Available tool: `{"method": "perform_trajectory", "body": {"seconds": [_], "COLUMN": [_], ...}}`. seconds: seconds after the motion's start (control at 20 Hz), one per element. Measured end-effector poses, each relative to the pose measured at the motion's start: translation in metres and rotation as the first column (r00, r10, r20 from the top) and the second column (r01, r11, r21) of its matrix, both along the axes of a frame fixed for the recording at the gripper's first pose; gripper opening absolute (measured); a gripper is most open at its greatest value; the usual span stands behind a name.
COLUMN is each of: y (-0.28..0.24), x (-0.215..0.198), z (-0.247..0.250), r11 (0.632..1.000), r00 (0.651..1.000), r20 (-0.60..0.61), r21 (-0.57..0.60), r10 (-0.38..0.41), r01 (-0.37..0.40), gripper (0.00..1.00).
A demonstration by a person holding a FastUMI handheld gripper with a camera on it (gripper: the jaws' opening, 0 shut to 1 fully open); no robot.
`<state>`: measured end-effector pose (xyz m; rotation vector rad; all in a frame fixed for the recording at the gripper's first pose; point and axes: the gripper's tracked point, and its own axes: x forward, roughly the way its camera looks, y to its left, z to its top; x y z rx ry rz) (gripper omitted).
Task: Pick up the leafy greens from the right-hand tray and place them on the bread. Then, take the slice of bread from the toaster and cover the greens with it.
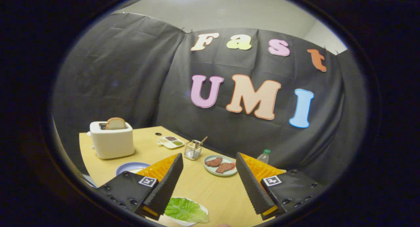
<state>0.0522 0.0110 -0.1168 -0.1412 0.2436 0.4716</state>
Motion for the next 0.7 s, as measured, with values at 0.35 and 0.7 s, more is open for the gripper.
{"method": "perform_trajectory", "body": {"seconds": [0.35,0.7], "y": [0.01,0.024], "x": [-0.009,-0.026], "z": [-0.056,-0.109], "r11": [0.982,0.934], "r00": [0.978,0.926], "r20": [-0.123,-0.229], "r21": [-0.067,-0.127], "r10": [0.17,0.3], "r01": [-0.179,-0.334], "gripper": [1.0,1.0]}}
